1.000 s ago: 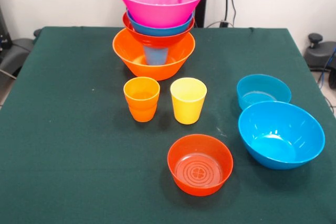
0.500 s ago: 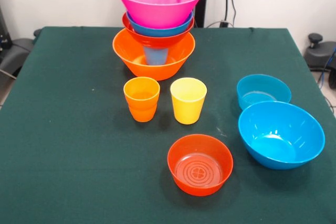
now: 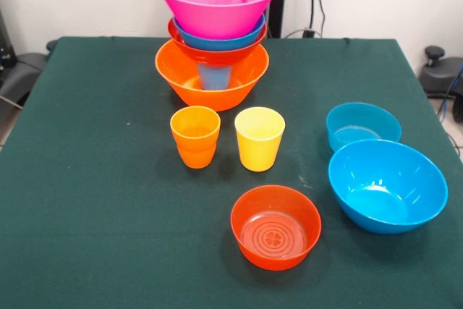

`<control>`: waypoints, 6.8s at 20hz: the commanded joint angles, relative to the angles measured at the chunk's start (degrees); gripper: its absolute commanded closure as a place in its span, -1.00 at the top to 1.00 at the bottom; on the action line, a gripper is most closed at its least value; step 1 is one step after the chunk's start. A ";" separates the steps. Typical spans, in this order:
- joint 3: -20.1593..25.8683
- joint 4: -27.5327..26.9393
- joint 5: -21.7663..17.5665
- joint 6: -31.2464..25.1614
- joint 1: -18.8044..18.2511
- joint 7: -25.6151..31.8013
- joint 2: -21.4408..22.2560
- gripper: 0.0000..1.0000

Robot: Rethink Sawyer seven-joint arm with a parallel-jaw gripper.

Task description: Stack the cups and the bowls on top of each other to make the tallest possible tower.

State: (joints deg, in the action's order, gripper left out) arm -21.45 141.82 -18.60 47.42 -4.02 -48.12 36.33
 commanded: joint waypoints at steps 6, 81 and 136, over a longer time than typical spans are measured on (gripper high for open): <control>5.61 -5.85 2.00 1.43 -1.53 -19.16 0.03 -1.00; 4.75 -12.76 -4.52 -12.45 -5.59 -27.33 -4.84 1.00; 10.94 -10.07 -6.03 -21.45 -13.02 -30.77 0.31 1.00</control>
State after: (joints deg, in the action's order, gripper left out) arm -17.40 136.40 -23.94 34.60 -16.19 -67.80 38.65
